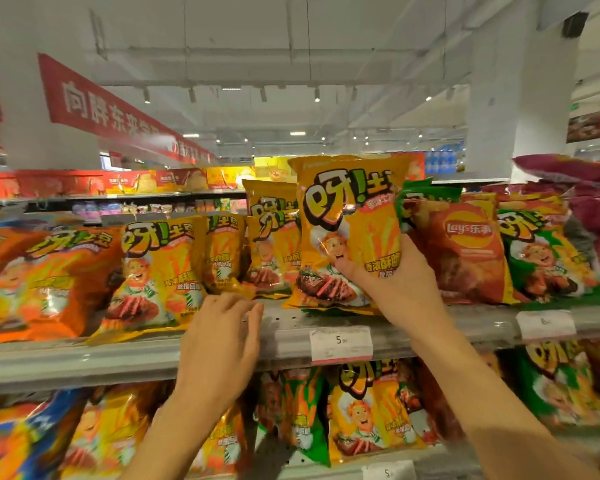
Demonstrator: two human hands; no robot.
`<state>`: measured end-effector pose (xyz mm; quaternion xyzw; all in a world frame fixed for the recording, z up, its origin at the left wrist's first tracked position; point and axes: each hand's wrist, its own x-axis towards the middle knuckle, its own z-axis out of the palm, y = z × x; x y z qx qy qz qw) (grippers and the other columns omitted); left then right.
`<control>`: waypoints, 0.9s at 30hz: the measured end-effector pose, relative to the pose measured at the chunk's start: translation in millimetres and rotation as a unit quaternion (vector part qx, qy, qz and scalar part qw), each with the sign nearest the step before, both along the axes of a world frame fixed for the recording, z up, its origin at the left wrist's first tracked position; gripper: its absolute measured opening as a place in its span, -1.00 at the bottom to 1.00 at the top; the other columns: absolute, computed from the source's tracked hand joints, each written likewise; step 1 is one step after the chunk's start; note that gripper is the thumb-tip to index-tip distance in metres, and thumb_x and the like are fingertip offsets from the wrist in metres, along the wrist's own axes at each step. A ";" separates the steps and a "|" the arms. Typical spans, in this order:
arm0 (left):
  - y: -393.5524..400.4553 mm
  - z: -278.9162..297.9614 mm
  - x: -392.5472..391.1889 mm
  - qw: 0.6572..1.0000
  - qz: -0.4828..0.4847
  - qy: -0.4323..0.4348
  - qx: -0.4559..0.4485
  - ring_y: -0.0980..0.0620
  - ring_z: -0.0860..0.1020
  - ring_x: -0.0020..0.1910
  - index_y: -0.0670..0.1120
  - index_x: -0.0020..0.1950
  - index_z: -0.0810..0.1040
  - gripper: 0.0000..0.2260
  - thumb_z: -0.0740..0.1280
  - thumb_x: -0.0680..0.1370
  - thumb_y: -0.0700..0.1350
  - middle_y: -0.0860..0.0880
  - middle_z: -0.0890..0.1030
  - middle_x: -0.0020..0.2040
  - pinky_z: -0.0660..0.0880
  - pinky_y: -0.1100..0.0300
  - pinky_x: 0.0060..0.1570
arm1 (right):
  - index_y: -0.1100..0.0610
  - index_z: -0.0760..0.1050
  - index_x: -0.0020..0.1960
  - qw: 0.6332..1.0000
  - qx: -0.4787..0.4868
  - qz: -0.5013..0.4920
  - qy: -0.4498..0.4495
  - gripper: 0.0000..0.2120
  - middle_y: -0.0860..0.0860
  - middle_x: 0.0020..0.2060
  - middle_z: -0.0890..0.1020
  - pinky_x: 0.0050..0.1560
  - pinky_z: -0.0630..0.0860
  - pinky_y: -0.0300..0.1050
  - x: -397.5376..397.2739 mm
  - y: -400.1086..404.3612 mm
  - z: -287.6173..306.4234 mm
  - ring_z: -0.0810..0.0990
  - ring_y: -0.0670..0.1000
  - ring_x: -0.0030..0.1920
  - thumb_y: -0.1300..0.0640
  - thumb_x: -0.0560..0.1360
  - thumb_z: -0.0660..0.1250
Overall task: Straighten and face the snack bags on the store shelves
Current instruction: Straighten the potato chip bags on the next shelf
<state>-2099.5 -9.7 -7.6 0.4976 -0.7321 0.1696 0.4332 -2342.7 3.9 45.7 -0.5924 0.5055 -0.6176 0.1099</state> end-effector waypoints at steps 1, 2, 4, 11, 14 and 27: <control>5.1 -7.4 13.3 0.999 0.027 -0.018 -0.018 -0.03 0.52 -0.01 -0.08 0.00 0.67 -0.66 0.14 0.66 0.02 0.01 0.61 -0.05 0.51 0.00 0.00 | -0.14 0.44 0.22 1.000 -0.001 0.001 0.007 -0.39 -0.22 0.02 0.60 -0.10 0.44 -0.23 12.6 -4.0 0.3 0.56 -0.20 0.03 -0.33 0.29 0.54; 9.5 -13.8 24.5 0.998 0.047 -0.028 -0.029 -0.03 0.50 -0.04 -0.09 -0.02 0.67 -0.67 0.15 0.64 0.01 0.00 0.60 -0.07 0.50 0.01 -0.03 | -0.14 0.43 0.21 1.000 -0.002 0.001 0.018 -0.38 -0.22 0.02 0.59 -0.09 0.45 -0.19 25.2 -7.5 0.5 0.57 -0.17 0.01 -0.36 0.28 0.53; 14.1 -22.9 40.0 0.996 0.070 -0.041 -0.036 -0.04 0.48 -0.04 -0.11 0.05 0.65 -0.72 0.18 0.64 -0.02 -0.01 0.58 -0.06 0.49 0.04 -0.05 | -0.14 0.40 0.19 0.999 0.002 -0.002 0.052 -0.36 -0.21 -0.01 0.57 -0.11 0.48 -0.11 49.7 -14.9 0.8 0.57 -0.13 -0.04 -0.41 0.27 0.51; 17.0 -31.8 53.9 0.997 0.044 -0.046 -0.045 -0.03 0.48 0.01 -0.13 0.17 0.59 -0.78 0.28 0.61 -0.06 -0.01 0.51 0.02 0.50 0.08 -0.07 | -0.02 0.32 0.27 0.989 0.100 0.044 0.097 -0.26 -0.04 0.10 0.58 0.06 0.57 0.07 101.2 -41.4 -6.0 0.59 0.08 0.10 -0.38 0.30 0.52; 15.8 -33.7 54.5 0.998 0.045 -0.040 -0.035 -0.02 0.48 0.03 -0.13 0.20 0.57 -0.75 0.27 0.60 -0.04 -0.01 0.49 0.02 0.51 0.10 -0.07 | 0.01 0.30 0.34 0.981 0.150 0.083 0.094 -0.19 -0.02 0.19 0.56 0.11 0.53 -0.01 103.6 -48.2 -8.4 0.57 0.06 0.18 -0.38 0.30 0.53; 10.3 -32.4 38.5 0.995 0.082 0.014 -0.047 -0.07 0.47 -0.01 -0.16 0.06 0.57 -0.80 0.30 0.57 -0.04 -0.05 0.50 -0.02 0.48 0.04 -0.09 | 0.03 0.15 0.60 0.974 0.112 -0.021 0.195 0.06 0.01 0.42 0.48 0.33 0.50 0.17 91.9 -23.9 -15.8 0.47 0.11 0.40 -0.51 0.31 0.38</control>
